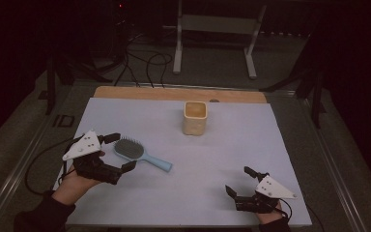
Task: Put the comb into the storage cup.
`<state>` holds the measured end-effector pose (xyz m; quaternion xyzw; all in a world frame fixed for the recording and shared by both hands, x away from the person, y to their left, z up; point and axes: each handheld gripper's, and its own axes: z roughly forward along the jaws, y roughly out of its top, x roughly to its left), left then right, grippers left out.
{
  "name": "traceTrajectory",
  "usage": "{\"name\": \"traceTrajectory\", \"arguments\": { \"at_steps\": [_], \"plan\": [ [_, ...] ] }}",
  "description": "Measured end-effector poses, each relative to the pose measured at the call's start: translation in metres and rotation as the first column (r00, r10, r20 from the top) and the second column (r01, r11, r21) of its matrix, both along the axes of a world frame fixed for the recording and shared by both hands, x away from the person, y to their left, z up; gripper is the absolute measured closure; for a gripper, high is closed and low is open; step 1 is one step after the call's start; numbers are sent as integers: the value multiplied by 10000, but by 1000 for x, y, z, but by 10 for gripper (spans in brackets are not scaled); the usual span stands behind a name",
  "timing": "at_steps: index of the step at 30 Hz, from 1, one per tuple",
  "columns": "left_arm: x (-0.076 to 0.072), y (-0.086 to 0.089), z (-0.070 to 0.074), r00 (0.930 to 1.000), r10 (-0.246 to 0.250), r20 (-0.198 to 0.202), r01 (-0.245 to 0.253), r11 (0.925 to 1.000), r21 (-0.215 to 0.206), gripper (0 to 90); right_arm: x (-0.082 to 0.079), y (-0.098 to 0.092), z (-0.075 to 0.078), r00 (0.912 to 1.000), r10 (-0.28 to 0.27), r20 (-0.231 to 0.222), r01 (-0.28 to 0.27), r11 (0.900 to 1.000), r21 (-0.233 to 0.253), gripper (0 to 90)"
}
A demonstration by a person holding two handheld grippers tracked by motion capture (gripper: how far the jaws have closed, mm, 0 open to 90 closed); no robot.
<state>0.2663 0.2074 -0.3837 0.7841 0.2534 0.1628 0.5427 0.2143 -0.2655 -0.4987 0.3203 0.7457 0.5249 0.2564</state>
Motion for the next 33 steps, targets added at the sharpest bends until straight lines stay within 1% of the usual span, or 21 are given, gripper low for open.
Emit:
{"name": "traceTrajectory", "arguments": {
  "at_steps": [1, 3, 5, 6, 8, 10, 12, 14, 16, 17, 18, 20, 22, 23, 26, 27, 28, 29, 30, 31, 33],
  "plan": [
    [5, -5, 3, 10000, -25, -42, 25, 9999, 134, 0, 0, 0, 0, 10000, 7, -27, -7, 10000, 36, 86],
    [9, -10, 5, 9999, -130, 43, 129, 9998, 146, 0, 0, 0, 0, 10000, 26, -21, -26, 10000, 37, 86],
    [13, -16, 7, 9995, -299, 88, 296, 9992, 276, 0, 0, 0, 0, 10000, 33, 40, -33, 10000, -18, 86],
    [15, -19, 7, 9995, -300, 132, 295, 9989, 371, 0, 0, 0, 0, 10000, 48, 41, -48, 10000, -2, 86],
    [19, -24, 7, 9991, -423, 64, 420, 9981, 456, 0, 0, 0, 0, 10000, 67, 21, -67, 10000, 52, 86],
    [23, -29, 7, 9989, -474, 38, 471, 9973, 565, 0, 1, 0, 0, 9999, 103, -1, -103, 9999, 66, 86],
    [27, -34, 5, 9985, -525, -136, 532, 9972, 525, 0, 1, 1, 0, 9999, 134, 26, -135, 9999, 74, 86],
    [29, -39, 3, 9982, -576, -134, 584, 9961, 660, 0, 0, 1, 0, 9999, 136, 11, -136, 9999, 53, 86],
    [32, -44, 0, 9979, -608, -226, 622, 9956, 696, 0, 0, 1, 0, 9999, 115, 22, -115, 9999, 65, 86],
    [33, -46, -1, 9978, -617, -227, 633, 9948, 793, 0, 0, 1, 0, 9999, 110, 5, -110, 9999, 79, 86],
    [33, -46, -1, 9978, -617, -227, 633, 9948, 793, 0, 0, 1, 0, 9999, 110, 5, -110, 9999, 79, 86],
    [39, -53, -5, 9975, -621, -350, 649, 9942, 860, 0, 0, 1, 0, 9999, 102, 25, -102, 9999, 82, 86],
    [42, -59, -9, 9971, -648, -398, 685, 9925, 1010, 0, 0, 1, 0, 9999, 101, 10, -101, 9999, 112, 86],
    [43, -62, -11, 9975, -615, -360, 653, 9911, 1160, 0, 0, 1, 0, 9999, 105, 10, -105, 9999, 106, 86],
    [48, -69, -17, 9968, -646, -468, 702, 9892, 1288, 8, 0, 1, 0, 9999, 110, 11, -110, 9999, 107, 86],
    [49, -72, -20, 9962, -663, -563, 733, 9885, 1323, 10, 0, 1, 0, 9999, 115, 25, -115, 9999, 100, 86],
    [50, -74, -22, 9965, -620, -554, 694, 9870, 1447, 11, 0, 1, 0, 9999, 121, 26, -121, 9999, 105, 86],
    [51, -76, -25, 9966, -608, -555, 686, 9861, 1517, 18, 0, 1, 0, 9999, 133, 24, -133, 9999, 106, 86],
    [53, -79, -28, 9960, -608, -658, 702, 9858, 1526, 27, 0, 1, 0, 9999, 141, 16, -142, 9998, 109, 86],
    [55, -81, -31, 9963, -514, -693, 621, 9845, 1637, 31, 0, 1, 0, 9999, 164, 18, -164, 9998, 126, 87],
    [58, -85, -37, 9958, -500, -766, 628, 9825, 1753, 57, 0, 1, -1, 9998, 195, 26, -196, 9997, 110, 87]
  ]
}}
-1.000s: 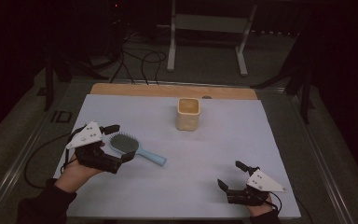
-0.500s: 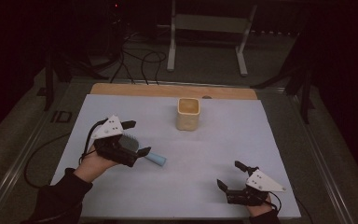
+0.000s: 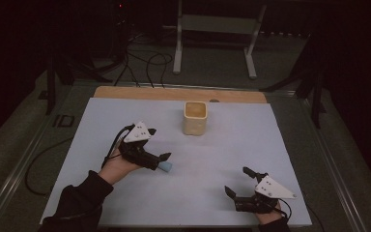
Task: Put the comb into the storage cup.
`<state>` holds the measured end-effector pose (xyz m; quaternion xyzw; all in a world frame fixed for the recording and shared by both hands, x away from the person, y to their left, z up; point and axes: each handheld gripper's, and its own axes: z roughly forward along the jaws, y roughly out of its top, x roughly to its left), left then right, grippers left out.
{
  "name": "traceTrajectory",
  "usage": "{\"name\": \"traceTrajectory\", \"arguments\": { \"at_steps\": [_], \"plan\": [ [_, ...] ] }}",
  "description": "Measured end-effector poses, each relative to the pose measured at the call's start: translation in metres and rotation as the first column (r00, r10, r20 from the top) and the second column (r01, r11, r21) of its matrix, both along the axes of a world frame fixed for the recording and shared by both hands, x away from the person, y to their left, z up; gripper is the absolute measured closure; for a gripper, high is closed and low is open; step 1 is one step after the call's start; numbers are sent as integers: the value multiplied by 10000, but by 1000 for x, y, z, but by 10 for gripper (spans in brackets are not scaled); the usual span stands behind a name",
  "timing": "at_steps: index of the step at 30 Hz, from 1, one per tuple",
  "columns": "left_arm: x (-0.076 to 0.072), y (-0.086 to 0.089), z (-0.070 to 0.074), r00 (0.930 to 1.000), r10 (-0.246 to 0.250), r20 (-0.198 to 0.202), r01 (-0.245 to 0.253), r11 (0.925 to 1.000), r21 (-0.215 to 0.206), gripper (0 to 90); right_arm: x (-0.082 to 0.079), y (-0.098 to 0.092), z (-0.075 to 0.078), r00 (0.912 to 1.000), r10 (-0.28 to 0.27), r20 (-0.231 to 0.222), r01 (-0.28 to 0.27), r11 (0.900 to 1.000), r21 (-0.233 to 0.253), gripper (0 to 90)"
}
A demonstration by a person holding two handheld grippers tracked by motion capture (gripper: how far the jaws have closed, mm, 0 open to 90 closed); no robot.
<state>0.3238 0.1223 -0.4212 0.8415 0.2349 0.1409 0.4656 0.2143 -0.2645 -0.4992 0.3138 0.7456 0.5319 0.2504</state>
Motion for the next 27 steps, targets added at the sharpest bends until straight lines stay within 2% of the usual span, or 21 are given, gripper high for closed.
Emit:
{"name": "traceTrajectory", "arguments": {
  "at_steps": [4, 8, 10, 12, 15, 19, 21, 23, 25, 27],
  "plan": [
    [6, -6, -12, 9997, 154, -203, -153, 9999, 50, 110, 0, 1, 0, 10000, 45, -21, -45, 10000, 22, 86],
    [10, -11, -22, 9993, 6, -370, 0, 9999, 143, 175, 0, 0, 0, 10000, 35, -24, -34, 10000, 40, 87],
    [9, -13, -25, 9998, 48, -173, -44, 9997, 246, 219, 0, 0, 0, 10000, 35, -11, -34, 10000, 37, 86],
    [10, -14, -27, 9998, 19, -185, -15, 9998, 206, 235, 0, 0, 0, 10000, 38, -6, -38, 10000, 13, 87],
    [11, -16, -32, 9995, 235, -198, -229, 9993, 306, 258, -1, 0, 0, 10000, 78, 2, -78, 10000, 24, 86],
    [15, -18, -38, 9985, 389, -392, -370, 9981, 496, 322, -1, 1, 1, 9999, 104, 35, -104, 9999, 11, 87],
    [18, -19, -41, 9969, 432, -655, -395, 9976, 572, 345, -1, 1, 0, 9999, 130, 56, -130, 9999, -10, 87],
    [19, -21, -44, 9965, 583, -601, -538, 9958, 743, 364, -1, 1, 0, 10000, 92, 30, -92, 10000, 8, 87],
    [20, -21, -47, 9952, 571, -790, -512, 9959, 749, 403, -1, 1, 0, 9999, 86, 54, -86, 10000, 6, 87],
    [22, -23, -51, 9937, 624, -927, -538, 9942, 927, 442, -1, 1, 1, 10000, 80, 50, -80, 10000, -1, 87]
  ]
}}
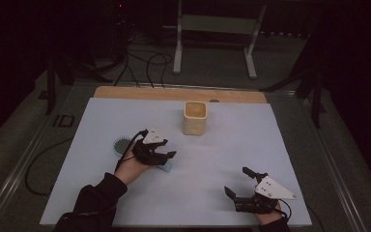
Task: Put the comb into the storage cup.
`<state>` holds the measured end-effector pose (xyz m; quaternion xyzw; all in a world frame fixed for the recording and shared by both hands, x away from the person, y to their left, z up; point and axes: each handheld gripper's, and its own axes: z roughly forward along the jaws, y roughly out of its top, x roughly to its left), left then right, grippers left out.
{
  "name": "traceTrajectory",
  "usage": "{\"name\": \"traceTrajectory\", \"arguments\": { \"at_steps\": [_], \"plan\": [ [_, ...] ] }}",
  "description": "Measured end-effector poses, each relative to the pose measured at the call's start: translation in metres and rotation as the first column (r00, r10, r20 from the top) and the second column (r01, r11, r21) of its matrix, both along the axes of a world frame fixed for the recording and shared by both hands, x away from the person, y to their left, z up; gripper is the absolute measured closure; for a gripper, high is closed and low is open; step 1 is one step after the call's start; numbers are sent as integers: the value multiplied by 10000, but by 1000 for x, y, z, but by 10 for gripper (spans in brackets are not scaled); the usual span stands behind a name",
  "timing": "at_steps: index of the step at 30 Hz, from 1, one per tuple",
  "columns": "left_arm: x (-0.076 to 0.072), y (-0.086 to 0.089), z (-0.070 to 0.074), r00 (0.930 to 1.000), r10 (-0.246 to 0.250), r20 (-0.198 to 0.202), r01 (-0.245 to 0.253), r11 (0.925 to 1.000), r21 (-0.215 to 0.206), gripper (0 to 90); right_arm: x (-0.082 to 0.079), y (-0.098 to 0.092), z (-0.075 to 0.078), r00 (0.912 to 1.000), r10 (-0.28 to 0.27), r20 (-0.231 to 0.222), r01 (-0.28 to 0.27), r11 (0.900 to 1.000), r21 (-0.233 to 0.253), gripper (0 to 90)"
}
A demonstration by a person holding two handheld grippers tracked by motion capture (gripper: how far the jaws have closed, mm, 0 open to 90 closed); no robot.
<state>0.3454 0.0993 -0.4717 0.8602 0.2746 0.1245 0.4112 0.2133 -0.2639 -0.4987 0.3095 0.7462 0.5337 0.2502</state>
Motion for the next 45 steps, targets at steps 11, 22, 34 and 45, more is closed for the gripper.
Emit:
{"name": "traceTrajectory", "arguments": {
  "at_steps": [11, 22, 34, 45],
  "plan": [
    [4, -7, -8, 9980, 511, -368, -484, 9963, 707, 671, 0, 0, -1, 10000, 19, -3, -19, 10000, -13, 87],
    [6, -15, -15, 9961, 328, -823, -226, 9922, 1223, 896, 0, 1, -1, 10000, 30, 37, -29, 10000, -60, 87],
    [6, -23, -24, 9877, -33, -1561, 283, 9870, 1580, 900, 0, 1, 0, 10000, 50, -20, -50, 10000, -30, 87],
    [2, -22, -26, 9825, -171, -1854, 513, 9821, 1811, 900, 0, 1, 0, 10000, 74, -8, -74, 10000, -5, 87]
  ]
}}
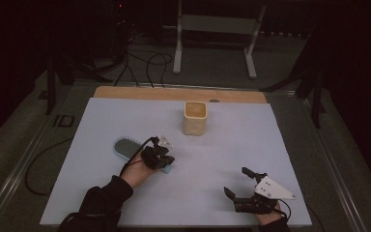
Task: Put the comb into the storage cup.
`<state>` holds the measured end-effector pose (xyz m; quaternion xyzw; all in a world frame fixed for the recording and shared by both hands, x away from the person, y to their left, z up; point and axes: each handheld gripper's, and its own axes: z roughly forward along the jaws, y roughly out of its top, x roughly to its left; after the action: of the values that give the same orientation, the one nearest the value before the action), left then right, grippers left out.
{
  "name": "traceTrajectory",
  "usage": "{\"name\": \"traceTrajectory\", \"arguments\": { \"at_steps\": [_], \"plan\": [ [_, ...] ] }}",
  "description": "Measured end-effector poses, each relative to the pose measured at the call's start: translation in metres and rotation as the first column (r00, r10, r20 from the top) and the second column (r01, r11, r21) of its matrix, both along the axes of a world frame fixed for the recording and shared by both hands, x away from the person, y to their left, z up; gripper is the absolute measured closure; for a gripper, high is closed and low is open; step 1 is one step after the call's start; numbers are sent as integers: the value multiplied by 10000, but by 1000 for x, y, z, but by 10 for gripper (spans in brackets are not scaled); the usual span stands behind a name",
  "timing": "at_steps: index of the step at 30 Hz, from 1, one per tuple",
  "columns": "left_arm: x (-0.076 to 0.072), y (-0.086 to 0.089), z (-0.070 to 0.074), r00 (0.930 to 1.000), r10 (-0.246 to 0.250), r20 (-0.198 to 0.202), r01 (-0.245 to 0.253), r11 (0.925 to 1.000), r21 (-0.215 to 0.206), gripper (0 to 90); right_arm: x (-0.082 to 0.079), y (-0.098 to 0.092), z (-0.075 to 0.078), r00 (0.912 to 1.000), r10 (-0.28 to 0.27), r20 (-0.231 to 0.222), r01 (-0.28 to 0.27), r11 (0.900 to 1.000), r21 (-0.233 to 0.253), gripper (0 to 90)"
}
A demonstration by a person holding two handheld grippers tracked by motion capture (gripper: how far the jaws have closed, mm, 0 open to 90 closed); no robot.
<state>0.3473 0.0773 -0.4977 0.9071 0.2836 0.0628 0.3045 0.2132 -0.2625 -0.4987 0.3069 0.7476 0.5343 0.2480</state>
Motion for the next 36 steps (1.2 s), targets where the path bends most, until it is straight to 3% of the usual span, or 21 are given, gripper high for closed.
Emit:
{"name": "traceTrajectory", "arguments": {
  "at_steps": [12, 26, 36],
  "plan": [
    [-21, 8, 3, 9990, -343, -301, 360, 9976, 588, 900, 0, 0, 0, 10000, -24, -31, 24, 10000, 52, 87],
    [-51, 35, 9, 9952, -609, -764, 704, 9892, 1284, 900, 0, 0, 0, 10000, -36, -43, 36, 10000, 59, 87],
    [-60, 61, 11, 9937, -545, -984, 720, 9802, 1846, 900, 0, 0, 0, 10000, -46, -53, 46, 10000, 49, 87]
  ]
}}
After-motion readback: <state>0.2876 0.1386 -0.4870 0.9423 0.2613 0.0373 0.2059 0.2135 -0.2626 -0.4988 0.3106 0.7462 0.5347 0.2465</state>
